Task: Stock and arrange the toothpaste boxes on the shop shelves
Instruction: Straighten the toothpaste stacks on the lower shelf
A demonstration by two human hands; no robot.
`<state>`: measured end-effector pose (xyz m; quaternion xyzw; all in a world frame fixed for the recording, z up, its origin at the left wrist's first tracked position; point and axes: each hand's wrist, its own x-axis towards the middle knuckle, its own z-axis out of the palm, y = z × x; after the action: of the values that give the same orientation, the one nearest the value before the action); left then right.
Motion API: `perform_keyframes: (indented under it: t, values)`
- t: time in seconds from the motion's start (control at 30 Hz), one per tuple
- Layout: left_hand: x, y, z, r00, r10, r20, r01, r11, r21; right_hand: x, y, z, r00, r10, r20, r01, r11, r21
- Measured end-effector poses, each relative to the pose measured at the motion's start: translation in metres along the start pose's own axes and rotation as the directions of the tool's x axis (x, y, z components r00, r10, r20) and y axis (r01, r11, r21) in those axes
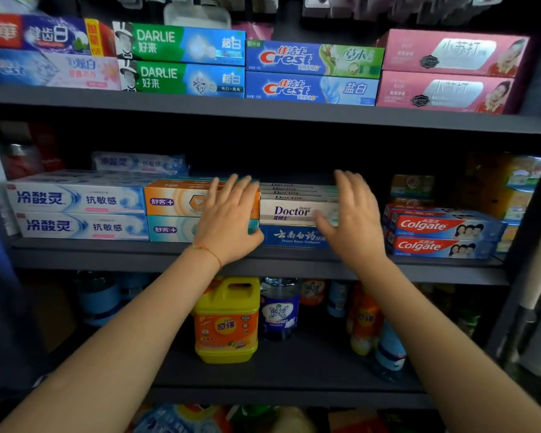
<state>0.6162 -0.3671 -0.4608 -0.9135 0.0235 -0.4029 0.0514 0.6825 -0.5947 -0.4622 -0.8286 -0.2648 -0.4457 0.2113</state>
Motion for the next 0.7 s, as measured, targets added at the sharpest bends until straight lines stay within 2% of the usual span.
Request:
perform_keyframes:
  t: [0.07, 0.1, 0.17, 0.27, 0.5, 0.7]
  values:
    - [0.004, 0.016, 0.000, 0.995, 0.095, -0.041, -0.094, 0.995, 0.020, -0.028, 0.006, -0.005, 0.972, 0.159, -0.174, -0.165, 0.986, -0.018]
    - [0.007, 0.027, 0.001, 0.989, 0.139, -0.051, -0.139, 0.990, 0.010, -0.039, 0.009, -0.006, 0.955, 0.213, -0.205, -0.225, 0.974, -0.034]
    - [0.015, 0.048, 0.008, 0.982, 0.183, -0.042, -0.184, 0.983, -0.027, -0.052, 0.014, -0.006, 0.938, 0.309, -0.159, -0.316, 0.949, -0.015]
    - [0.024, 0.068, 0.019, 0.984, 0.180, -0.001, -0.180, 0.982, -0.060, -0.056, 0.024, -0.002, 0.907, 0.418, -0.040, -0.416, 0.908, 0.053]
    - [0.026, 0.071, 0.028, 0.988, 0.150, -0.029, -0.152, 0.984, -0.095, -0.048, 0.037, 0.004, 0.922, 0.387, 0.010, -0.387, 0.920, 0.065]
    - [0.027, 0.071, 0.028, 0.991, 0.128, -0.033, -0.131, 0.984, -0.119, -0.047, 0.039, 0.009, 0.913, 0.406, 0.041, -0.407, 0.902, 0.146]
